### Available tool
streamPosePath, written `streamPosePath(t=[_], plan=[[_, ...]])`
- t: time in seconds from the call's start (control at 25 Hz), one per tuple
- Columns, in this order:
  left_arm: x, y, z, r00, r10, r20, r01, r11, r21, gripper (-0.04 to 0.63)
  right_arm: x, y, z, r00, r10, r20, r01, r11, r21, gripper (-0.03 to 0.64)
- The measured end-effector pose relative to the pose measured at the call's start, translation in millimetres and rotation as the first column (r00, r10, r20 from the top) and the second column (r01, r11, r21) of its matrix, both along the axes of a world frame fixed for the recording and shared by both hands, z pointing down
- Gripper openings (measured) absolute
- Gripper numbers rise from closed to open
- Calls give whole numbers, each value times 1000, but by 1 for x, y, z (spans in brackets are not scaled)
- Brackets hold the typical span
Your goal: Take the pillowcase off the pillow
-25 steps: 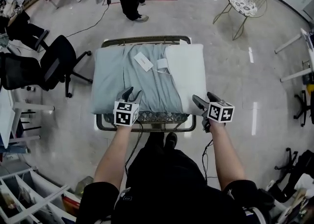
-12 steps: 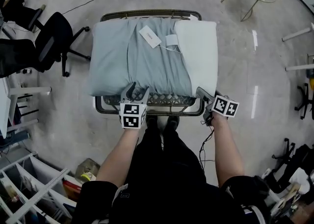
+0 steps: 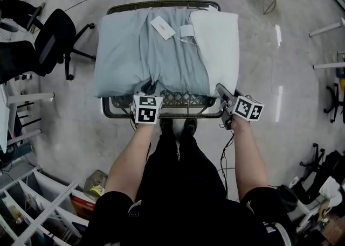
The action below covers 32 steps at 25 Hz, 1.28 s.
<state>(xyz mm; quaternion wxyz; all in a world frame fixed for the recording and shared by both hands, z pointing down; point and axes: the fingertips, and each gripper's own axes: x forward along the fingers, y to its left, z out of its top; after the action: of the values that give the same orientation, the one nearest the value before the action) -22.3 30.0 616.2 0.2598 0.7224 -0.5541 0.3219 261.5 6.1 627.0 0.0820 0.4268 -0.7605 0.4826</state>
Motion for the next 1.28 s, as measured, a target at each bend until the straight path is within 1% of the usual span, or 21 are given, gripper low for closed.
streamPosePath(t=[0.08,0.16,0.24,0.32,0.44,0.6,0.76,0.84,0.92,1.0,1.12,1.2,1.28], plan=[[-5,3,-6,1000,16,1,-16,1000,-6,29,6,1,-17,998,-3,64,2,1000,18,196],[-11,5,-16,1000,29,7,-29,1000,10,15,7,0,-40,993,-23,116,18,999,40,184],[-20,7,-28,999,32,20,-32,999,24,11,5,-4,-59,988,-41,147,33,998,56,179],[-35,10,-38,1000,5,13,-6,1000,23,11,8,-11,-70,986,-43,162,33,998,60,173],[-56,13,-45,999,-35,-30,35,999,10,9,14,-20,-78,984,-55,171,45,997,60,170],[-74,11,-51,1000,1,-20,0,1000,24,9,21,-27,-80,979,-74,189,67,997,47,169],[-91,8,-50,998,25,-55,-24,999,25,11,25,-33,-83,975,-104,194,96,994,53,166],[-91,8,-49,997,32,-77,-31,999,21,11,29,-32,-77,982,-113,153,105,993,54,167],[-84,9,-46,995,36,-91,-34,999,19,11,33,-29,-62,991,-119,58,116,992,42,169],[-69,10,-47,996,41,-82,-38,999,35,12,32,-24,-50,992,-123,-7,123,992,23,191],[-41,12,-58,998,32,-54,-27,995,93,42,38,-15,-35,992,-100,-77,100,995,-11,240],[-14,14,-67,997,50,-55,-43,990,134,55,39,-8,-31,991,-87,-100,85,996,-23,254],[17,15,-68,993,97,-74,-85,986,147,63,36,-4,-29,993,-70,-93,68,997,-29,258]])
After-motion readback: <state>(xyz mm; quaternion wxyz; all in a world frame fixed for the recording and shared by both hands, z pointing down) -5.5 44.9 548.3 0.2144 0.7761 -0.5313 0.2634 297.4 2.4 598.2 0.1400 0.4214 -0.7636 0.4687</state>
